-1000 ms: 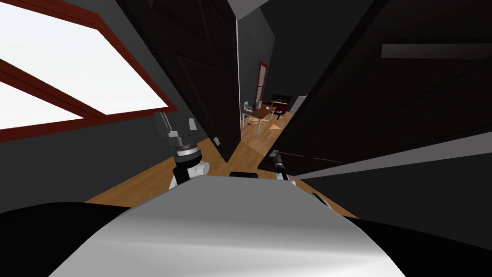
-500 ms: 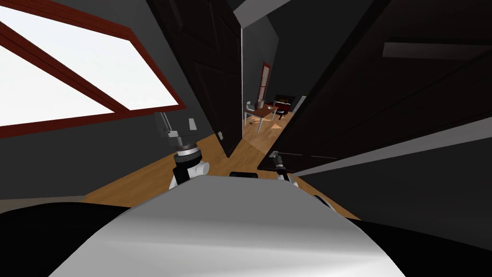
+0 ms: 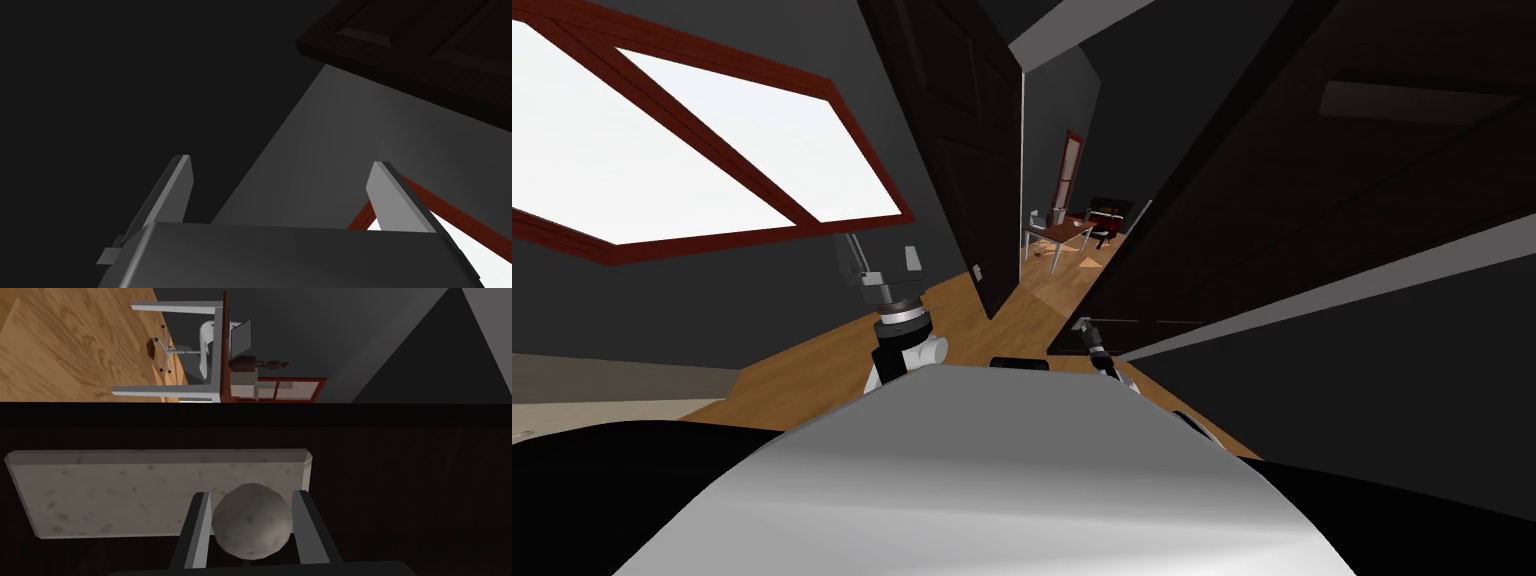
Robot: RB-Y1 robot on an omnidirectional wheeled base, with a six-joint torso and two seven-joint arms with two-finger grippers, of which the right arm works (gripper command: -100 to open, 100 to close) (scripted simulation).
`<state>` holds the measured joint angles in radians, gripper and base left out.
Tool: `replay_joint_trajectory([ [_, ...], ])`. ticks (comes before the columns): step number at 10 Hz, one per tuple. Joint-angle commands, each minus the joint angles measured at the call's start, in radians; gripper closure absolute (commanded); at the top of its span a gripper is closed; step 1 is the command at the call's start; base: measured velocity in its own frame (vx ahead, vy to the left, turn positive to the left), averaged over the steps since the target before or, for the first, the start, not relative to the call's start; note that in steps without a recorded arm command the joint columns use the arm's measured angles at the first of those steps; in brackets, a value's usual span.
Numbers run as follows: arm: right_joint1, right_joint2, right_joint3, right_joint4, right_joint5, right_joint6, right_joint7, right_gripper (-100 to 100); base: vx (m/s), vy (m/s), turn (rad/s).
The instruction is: Pull the door open
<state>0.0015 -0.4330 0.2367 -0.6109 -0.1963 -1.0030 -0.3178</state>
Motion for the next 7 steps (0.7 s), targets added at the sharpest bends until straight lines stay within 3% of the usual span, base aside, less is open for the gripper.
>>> replay_joint_trajectory([
  [1, 0.0, 0.0, 0.0, 0.0, 0.0, 0.0, 0.0, 100, -0.107, -0.019, 0.013],
  [2, 0.023, -0.019, 0.022, 0.002, 0.005, -0.035, -0.018, 100, -0.129, -0.033, 0.109],
  [7, 0.056, -0.05, 0.053, 0.001, 0.009, -0.09, -0.043, 100, -0.131, -0.053, 0.073],
])
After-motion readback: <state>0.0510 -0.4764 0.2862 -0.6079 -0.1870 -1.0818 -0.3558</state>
